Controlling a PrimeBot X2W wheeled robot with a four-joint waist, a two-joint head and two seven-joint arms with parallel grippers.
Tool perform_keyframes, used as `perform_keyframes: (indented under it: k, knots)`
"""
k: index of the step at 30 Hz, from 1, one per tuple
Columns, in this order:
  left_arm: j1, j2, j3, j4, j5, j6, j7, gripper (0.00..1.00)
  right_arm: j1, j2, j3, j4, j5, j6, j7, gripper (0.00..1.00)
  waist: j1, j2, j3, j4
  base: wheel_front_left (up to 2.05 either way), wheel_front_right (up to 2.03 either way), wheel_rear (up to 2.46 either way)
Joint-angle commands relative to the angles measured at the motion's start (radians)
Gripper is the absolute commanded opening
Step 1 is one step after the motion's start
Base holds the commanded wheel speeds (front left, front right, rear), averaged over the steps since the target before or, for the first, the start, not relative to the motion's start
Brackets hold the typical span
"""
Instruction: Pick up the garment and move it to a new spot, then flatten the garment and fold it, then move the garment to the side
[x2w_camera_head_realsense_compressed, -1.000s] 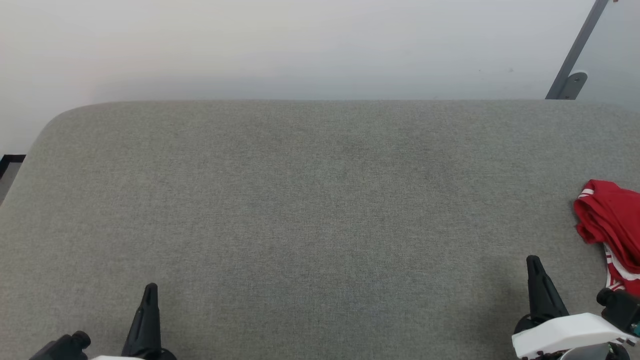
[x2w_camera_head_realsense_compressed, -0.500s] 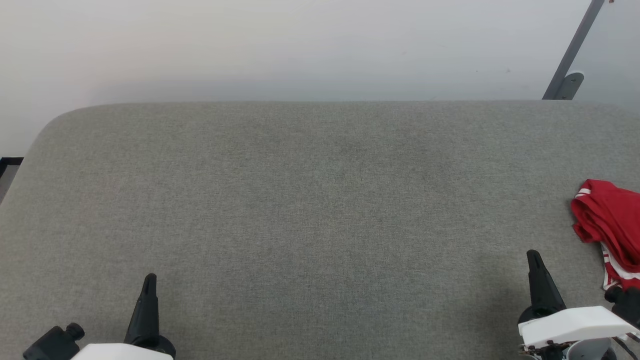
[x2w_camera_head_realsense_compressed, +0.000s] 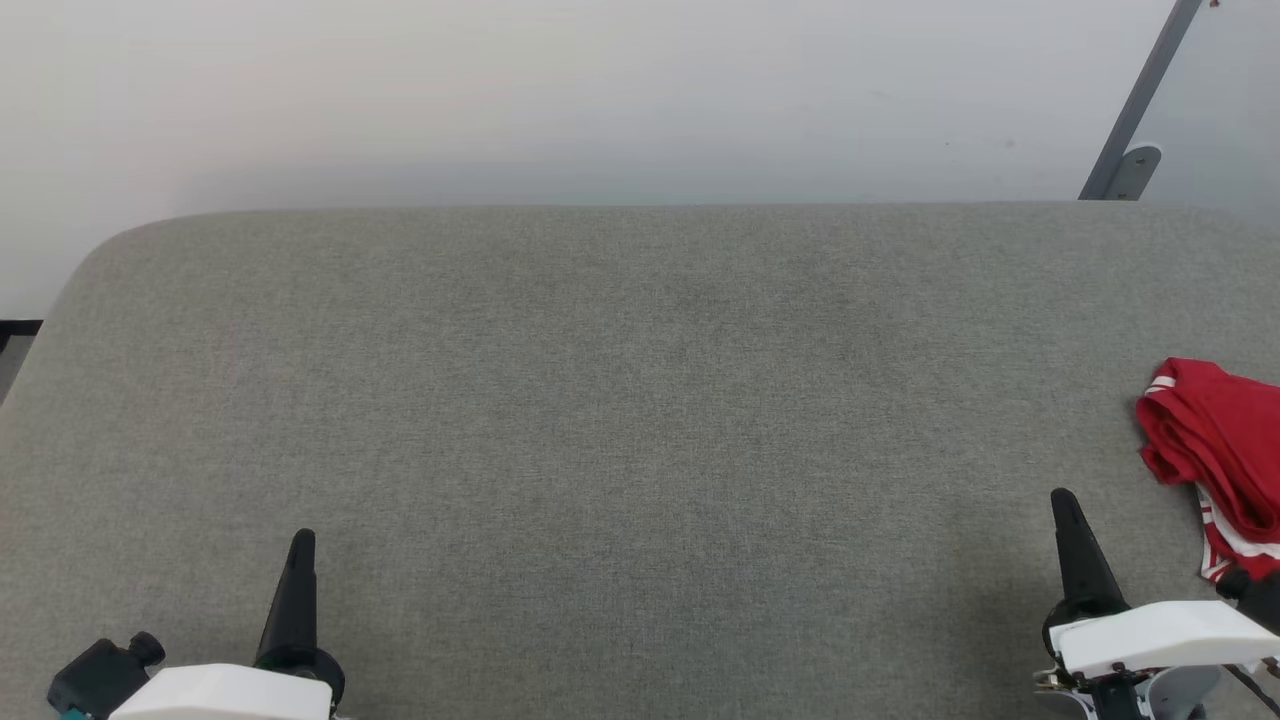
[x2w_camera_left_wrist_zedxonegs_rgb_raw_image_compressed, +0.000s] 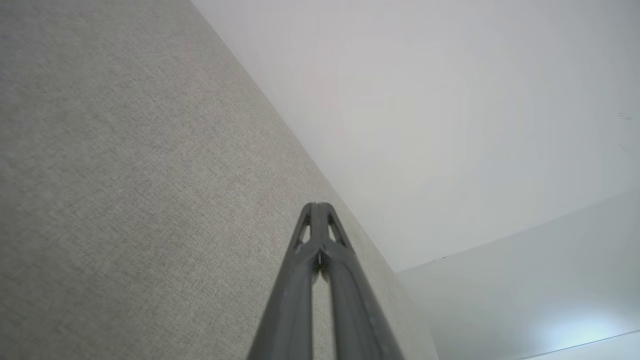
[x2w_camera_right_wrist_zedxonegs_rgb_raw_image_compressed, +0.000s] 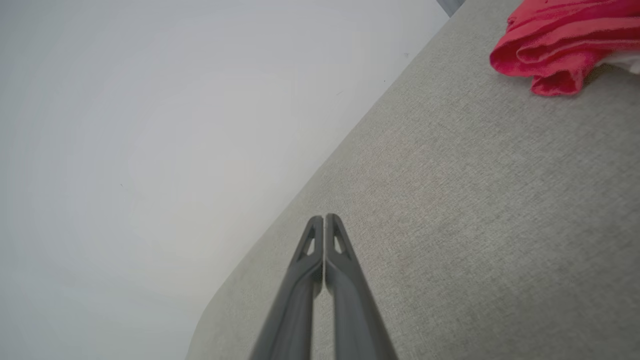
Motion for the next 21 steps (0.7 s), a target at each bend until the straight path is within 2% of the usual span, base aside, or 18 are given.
perform_keyframes:
  k: [1,21]
  knots:
    - [-0.024,0.003,0.008,-0.004,-0.028,0.001,0.007,0.00,-0.022,0.001,-0.003,-0.012,0.028,0.000,0.007,0.00,0.0000,0.0000,0.000,0.000,0.00,0.00,0.00]
    - [-0.071,-0.011,0.025,0.023,-0.207,0.001,0.063,0.00,-0.044,0.003,-0.006,-0.010,0.236,0.000,0.059,0.00,0.0000,0.0000,-0.006,-0.008,0.00,0.00,0.00]
